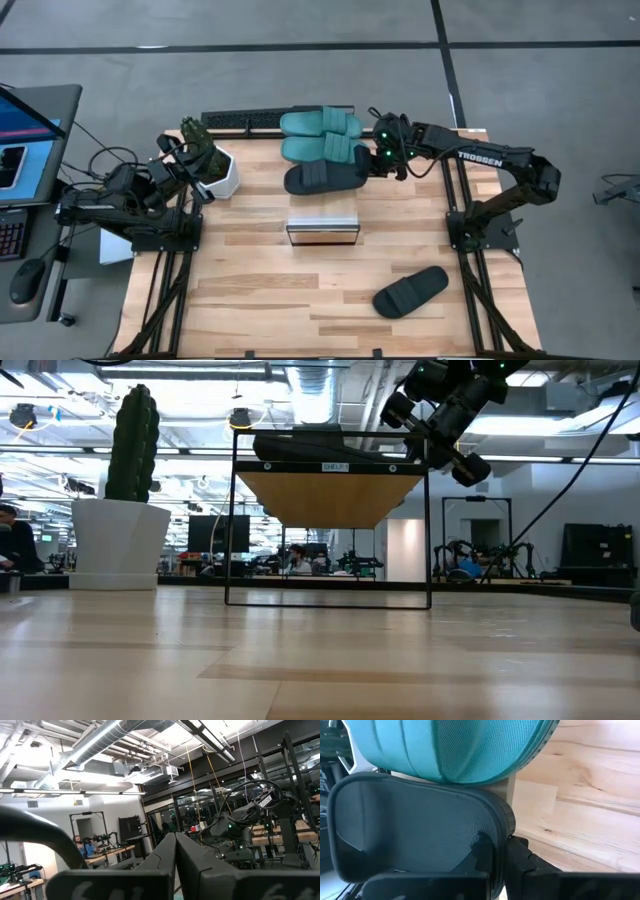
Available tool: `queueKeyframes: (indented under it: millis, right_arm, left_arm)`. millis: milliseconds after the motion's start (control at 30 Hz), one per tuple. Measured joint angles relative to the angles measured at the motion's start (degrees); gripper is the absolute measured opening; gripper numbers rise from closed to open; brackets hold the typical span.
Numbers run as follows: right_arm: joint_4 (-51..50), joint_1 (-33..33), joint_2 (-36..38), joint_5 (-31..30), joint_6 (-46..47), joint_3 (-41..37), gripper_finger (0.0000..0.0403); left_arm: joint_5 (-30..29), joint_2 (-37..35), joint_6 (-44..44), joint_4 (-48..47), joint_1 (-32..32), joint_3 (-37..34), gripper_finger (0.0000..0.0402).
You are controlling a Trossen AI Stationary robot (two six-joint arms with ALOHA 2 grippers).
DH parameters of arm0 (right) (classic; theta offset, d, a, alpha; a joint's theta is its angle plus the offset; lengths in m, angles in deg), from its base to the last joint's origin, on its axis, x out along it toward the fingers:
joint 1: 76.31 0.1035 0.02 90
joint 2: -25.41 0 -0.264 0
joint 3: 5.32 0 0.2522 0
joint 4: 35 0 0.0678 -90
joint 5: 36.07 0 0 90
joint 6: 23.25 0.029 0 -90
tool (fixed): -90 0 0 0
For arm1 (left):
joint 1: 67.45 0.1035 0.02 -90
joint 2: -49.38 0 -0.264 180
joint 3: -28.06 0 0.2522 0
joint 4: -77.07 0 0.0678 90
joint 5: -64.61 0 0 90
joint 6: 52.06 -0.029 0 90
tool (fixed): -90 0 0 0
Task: Pick and place slides into the shelf
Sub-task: Put the top black slide on the shelf
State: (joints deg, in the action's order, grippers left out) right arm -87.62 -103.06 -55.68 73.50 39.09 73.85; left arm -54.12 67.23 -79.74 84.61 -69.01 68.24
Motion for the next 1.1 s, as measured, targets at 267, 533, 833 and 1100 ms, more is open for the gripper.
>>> queueKeyframes:
  millis: [267, 533, 833, 1100]
  right_arm:
    - [0.33, 0.79, -3.24, 0.98, 0.15, -0.02, 0.0040]
    - [2.04, 0.87, -4.45, 0.51, -0.85, 0.00, 0.0049]
    - [2.32, -0.02, -3.99, -0.36, -0.85, 0.00, 0.0051]
    - [3.00, -0.07, -3.99, -1.61, -0.87, 0.00, 0.0051]
  left_arm:
    - [0.01, -0.01, 0.00, -0.04, -0.01, 0.00, 0.0000]
    - [0.02, -0.01, 0.39, -1.45, -0.02, 0.00, 0.0000]
    - [-0.04, -0.01, 0.81, -1.44, -0.01, 0.00, 0.0000]
    - [-0.08, -0.02, 0.81, -1.44, -0.01, -0.01, 0.0000]
